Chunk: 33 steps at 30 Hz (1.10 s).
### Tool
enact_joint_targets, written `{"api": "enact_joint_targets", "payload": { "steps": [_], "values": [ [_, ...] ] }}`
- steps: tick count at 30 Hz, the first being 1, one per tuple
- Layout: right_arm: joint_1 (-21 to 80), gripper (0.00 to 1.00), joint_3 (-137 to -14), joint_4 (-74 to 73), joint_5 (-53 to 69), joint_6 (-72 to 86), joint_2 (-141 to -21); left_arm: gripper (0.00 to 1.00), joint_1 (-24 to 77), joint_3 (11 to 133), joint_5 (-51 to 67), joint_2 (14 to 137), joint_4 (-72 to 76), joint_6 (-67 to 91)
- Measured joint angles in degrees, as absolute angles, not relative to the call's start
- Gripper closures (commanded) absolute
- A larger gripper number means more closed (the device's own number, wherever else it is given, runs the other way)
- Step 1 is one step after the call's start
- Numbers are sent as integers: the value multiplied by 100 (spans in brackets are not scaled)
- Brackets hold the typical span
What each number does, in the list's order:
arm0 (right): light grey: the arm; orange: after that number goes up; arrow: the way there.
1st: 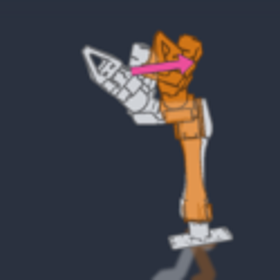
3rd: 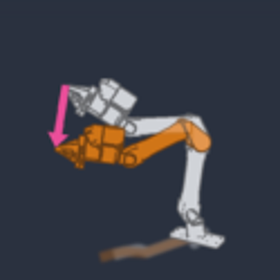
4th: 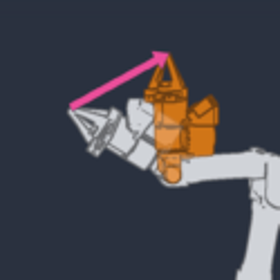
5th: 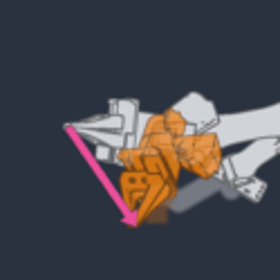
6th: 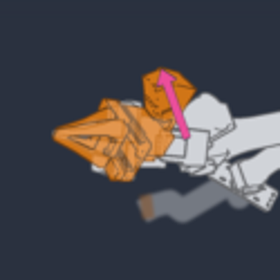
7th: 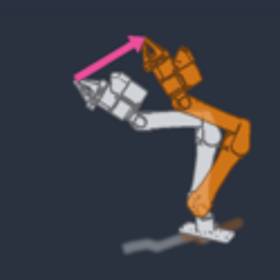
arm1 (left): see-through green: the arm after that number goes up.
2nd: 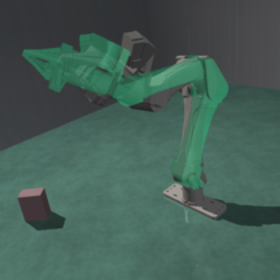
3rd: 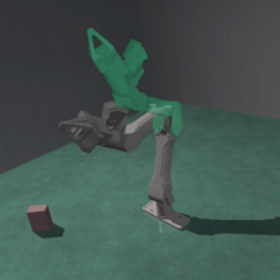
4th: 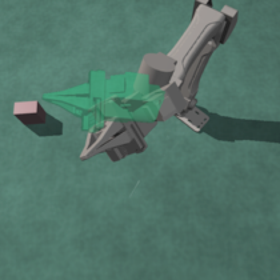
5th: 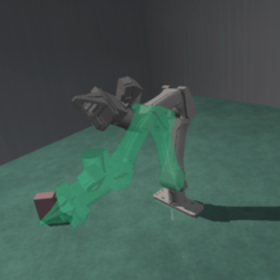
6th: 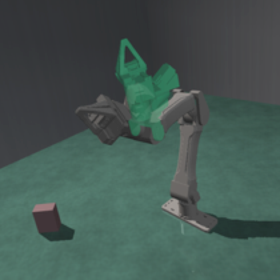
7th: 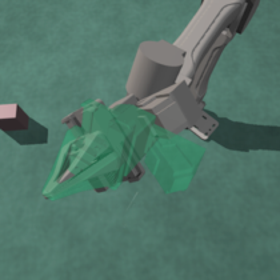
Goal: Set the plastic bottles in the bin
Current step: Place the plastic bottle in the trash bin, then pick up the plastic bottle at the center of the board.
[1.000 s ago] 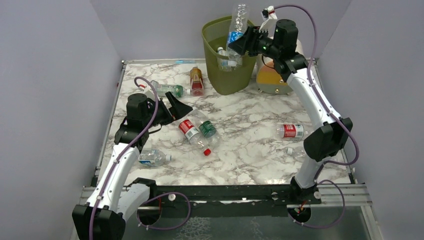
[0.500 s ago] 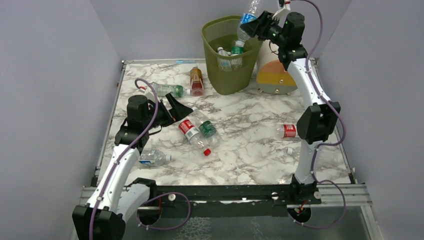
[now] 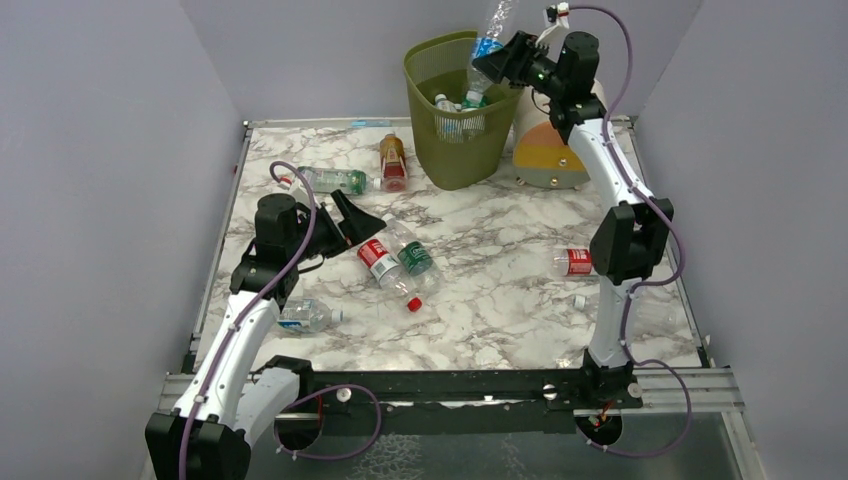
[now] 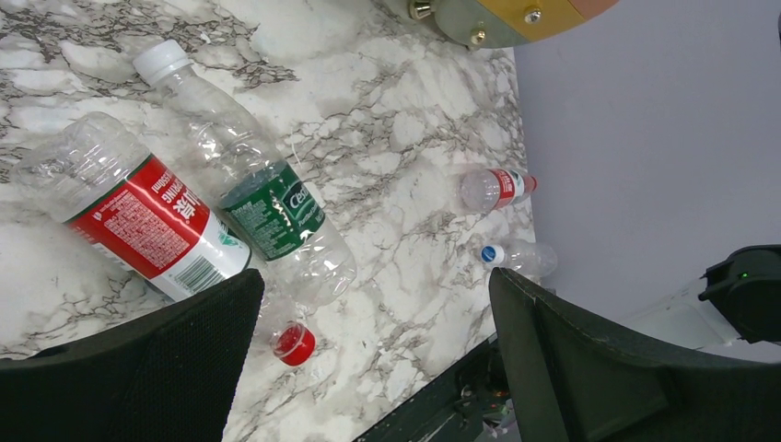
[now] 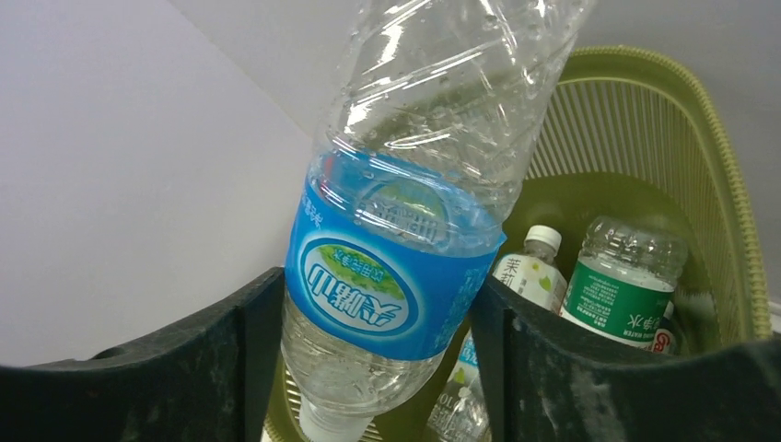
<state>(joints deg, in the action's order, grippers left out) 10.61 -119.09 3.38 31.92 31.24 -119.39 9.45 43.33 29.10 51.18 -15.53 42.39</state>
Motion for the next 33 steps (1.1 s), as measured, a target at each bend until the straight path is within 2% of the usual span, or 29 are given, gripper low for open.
{"api": "enact_joint_targets", "payload": {
  "steps": [2,5,22,27,33],
  "values": [
    [1061,17,-11970,318,3251,3098,-12036,1,943,4333,2910,5094,-1553,4244],
    [1061,14,-12029,274,3282,3085,-12149,1,945,4333,2910,5039,-1553,4250],
    [1061,13,-12003,34,3350,3035,-12055,1,943,4333,2910,4960,-1557,4263],
    [1081,12,-11552,-71,3555,3076,-11594,1,943,4298,2912,4853,-1551,4272],
    [1179,7,-10453,-237,3911,3048,-10394,1,943,3887,2915,4508,-1520,4357]
  ]
}}
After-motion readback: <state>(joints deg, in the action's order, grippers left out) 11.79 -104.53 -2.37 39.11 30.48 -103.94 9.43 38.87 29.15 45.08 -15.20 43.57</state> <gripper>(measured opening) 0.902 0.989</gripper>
